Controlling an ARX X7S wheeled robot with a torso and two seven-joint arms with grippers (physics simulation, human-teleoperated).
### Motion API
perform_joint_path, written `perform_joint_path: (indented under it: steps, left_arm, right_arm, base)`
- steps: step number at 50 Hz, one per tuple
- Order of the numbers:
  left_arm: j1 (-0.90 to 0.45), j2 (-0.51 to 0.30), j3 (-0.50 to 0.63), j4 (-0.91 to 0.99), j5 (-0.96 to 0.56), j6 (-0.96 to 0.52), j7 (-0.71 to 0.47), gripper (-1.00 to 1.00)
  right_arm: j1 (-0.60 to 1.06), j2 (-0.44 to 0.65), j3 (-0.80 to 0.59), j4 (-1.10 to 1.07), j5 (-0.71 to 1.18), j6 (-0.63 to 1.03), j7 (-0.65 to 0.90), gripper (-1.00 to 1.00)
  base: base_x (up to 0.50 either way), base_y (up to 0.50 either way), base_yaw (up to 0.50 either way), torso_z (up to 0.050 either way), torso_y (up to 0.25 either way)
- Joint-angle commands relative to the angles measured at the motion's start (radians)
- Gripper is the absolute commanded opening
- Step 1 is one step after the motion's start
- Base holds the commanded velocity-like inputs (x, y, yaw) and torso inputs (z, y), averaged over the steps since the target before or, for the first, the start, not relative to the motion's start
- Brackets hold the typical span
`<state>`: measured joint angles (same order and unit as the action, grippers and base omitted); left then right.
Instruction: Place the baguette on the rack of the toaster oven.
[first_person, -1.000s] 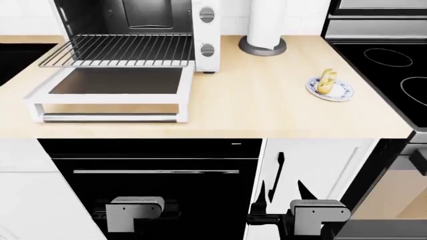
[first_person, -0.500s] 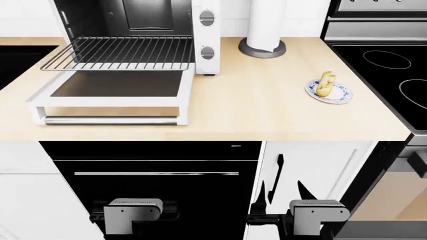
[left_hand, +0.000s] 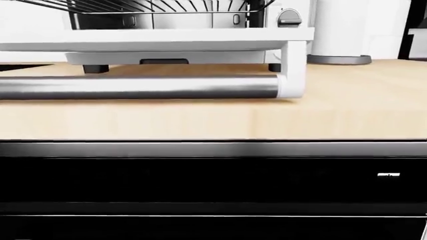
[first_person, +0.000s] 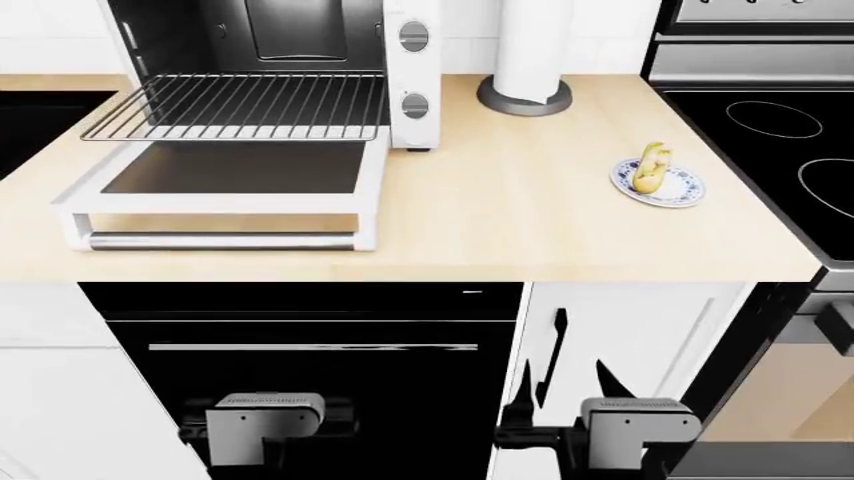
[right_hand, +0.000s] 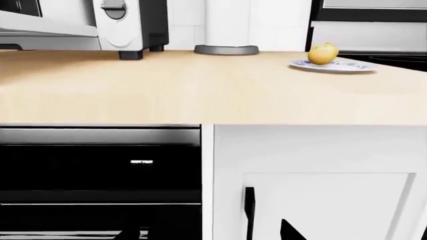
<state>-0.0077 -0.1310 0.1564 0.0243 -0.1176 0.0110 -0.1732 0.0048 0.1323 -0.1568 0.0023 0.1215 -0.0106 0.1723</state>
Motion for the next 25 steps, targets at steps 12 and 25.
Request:
perform_joint_path:
  steps: [12, 25]
  left_arm:
    - [-0.074, -0.068, -0.014, 0.222, -0.064, -0.264, -0.016, 1.0]
    - [-0.26, -0.193, -0.149, 0.684, -0.294, -0.85, -0.03, 1.0]
  right_arm:
    - [0.138, 0.064, 0.03, -0.224, 0.107, 0.275, 0.019, 1.0]
    - [0.358, 0.169, 0.133, -0.444, 0.261, 0.672, 0.044, 1.0]
  base:
    - [0.0, 0.0, 0.0, 0.0, 0.0]
    - [0.0, 0.0, 0.0, 0.0, 0.0]
